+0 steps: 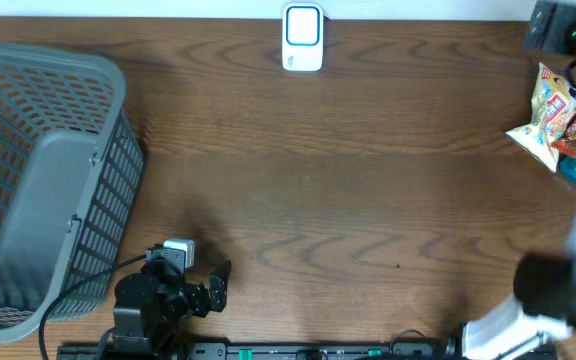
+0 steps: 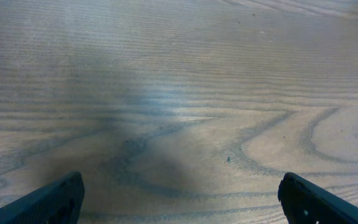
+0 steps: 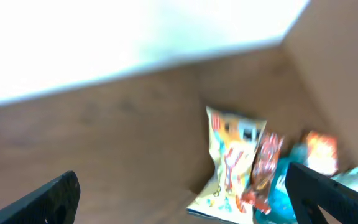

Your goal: Scan the item barcode

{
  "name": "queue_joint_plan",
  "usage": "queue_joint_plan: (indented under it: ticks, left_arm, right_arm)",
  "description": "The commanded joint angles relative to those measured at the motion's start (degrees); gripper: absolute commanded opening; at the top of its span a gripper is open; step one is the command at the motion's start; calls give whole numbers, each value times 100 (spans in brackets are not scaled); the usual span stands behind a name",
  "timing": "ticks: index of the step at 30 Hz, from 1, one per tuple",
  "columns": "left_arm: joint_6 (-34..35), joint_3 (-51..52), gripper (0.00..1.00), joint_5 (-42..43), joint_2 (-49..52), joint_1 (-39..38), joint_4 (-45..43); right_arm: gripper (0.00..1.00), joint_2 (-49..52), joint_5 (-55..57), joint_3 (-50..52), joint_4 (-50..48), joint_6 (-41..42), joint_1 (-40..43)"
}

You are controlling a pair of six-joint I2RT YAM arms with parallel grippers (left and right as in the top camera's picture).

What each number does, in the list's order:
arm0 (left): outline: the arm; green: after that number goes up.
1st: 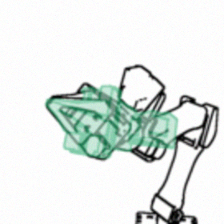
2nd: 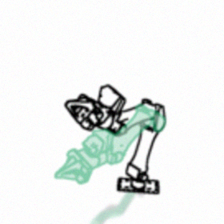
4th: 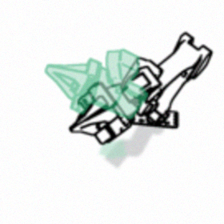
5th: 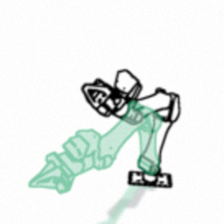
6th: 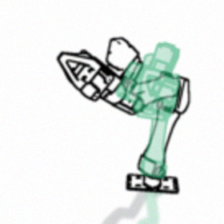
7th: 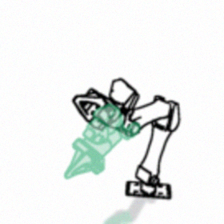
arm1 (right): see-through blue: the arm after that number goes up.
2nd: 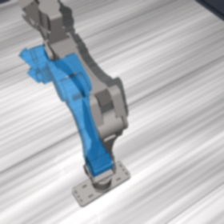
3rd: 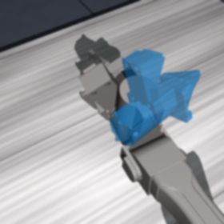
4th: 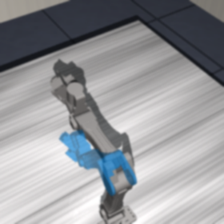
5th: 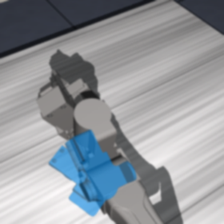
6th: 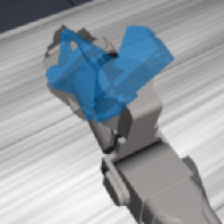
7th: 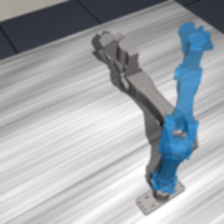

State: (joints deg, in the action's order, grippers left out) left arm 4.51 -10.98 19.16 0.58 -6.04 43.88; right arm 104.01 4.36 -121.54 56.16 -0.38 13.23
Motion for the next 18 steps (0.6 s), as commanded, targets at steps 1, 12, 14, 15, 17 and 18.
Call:
queue_joint_plan:
  ticks: [1, 12, 14, 15, 17, 18]
  left_arm:
    - [-9, 15, 100, 24, -35, 24, 254]
    - [-9, 15, 100, 24, -35, 24, 254]
    - [-9, 15, 100, 26, -35, 24, 254]
    - [-9, 15, 100, 24, -35, 24, 254]
    - [-9, 15, 100, 24, -35, 24, 254]
    - [-9, 15, 100, 24, -35, 24, 254]
  right_arm:
    - [99, -1095, -46, -61, 269, 76, -341]
    - [99, -3434, -44, -61, 415, 76, -765]
    - [99, -3759, -44, -61, 417, 76, -765]
    - [99, -3963, -44, -61, 417, 76, -765]
    - [99, -4234, -44, -61, 417, 76, -765]
    - [99, -4369, -44, -61, 420, 76, -765]
